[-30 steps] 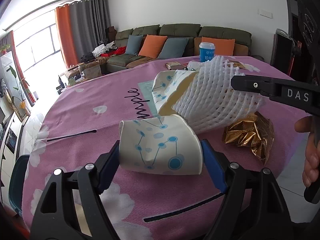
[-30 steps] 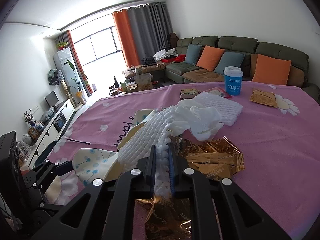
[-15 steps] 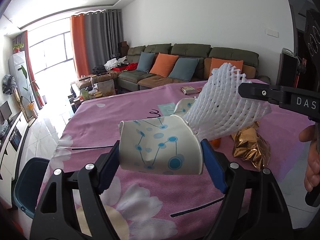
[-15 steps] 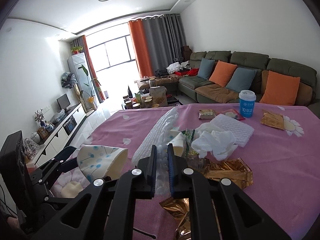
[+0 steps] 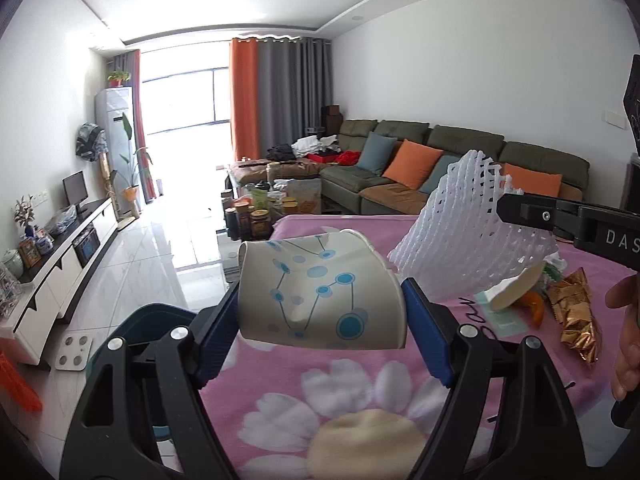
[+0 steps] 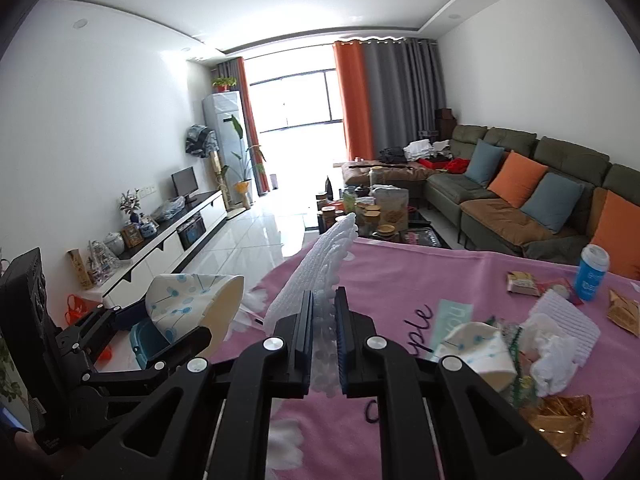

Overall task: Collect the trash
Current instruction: 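Carry the foam net to the teal bin with the right gripper and release it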

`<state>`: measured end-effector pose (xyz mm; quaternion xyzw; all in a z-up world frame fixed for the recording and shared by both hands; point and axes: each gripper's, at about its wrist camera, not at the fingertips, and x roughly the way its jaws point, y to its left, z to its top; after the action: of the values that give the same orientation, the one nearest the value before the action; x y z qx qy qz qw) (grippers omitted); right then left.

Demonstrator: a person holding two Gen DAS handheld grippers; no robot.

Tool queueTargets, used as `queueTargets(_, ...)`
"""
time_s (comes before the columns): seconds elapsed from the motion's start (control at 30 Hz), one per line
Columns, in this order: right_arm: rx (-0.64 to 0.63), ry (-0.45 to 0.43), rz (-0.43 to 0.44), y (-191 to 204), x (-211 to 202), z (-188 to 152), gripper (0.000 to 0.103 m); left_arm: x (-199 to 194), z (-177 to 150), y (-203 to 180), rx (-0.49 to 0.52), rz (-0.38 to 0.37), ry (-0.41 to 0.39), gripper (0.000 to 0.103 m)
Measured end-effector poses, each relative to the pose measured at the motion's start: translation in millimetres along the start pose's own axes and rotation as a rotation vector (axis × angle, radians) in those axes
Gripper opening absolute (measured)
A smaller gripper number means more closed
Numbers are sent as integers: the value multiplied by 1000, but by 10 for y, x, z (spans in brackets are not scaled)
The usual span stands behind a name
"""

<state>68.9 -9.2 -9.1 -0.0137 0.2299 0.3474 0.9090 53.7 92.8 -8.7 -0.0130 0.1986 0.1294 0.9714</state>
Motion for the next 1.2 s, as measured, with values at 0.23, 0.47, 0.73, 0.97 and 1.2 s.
queueTargets(0.23,-82,28,130,598,517,201,9,-64,-26,827,-82,146,10,77)
queueTargets(0.47,-137,108,230,1099,1166,335,9,-20,-270,1640,-111,273,73,77)
queueTargets(0.73,-218,250,272,1670,1856,185,9,279,-591,2253,-188,268,164,77)
queueTargets(0.97,-290,348,255,1922,2219,31,13,774,-805,2391,-208,264,224,78)
queueTargets(1.2,-262,376,267,1941,2318,-7,42,994,-874,2437,-203,293,221,87)
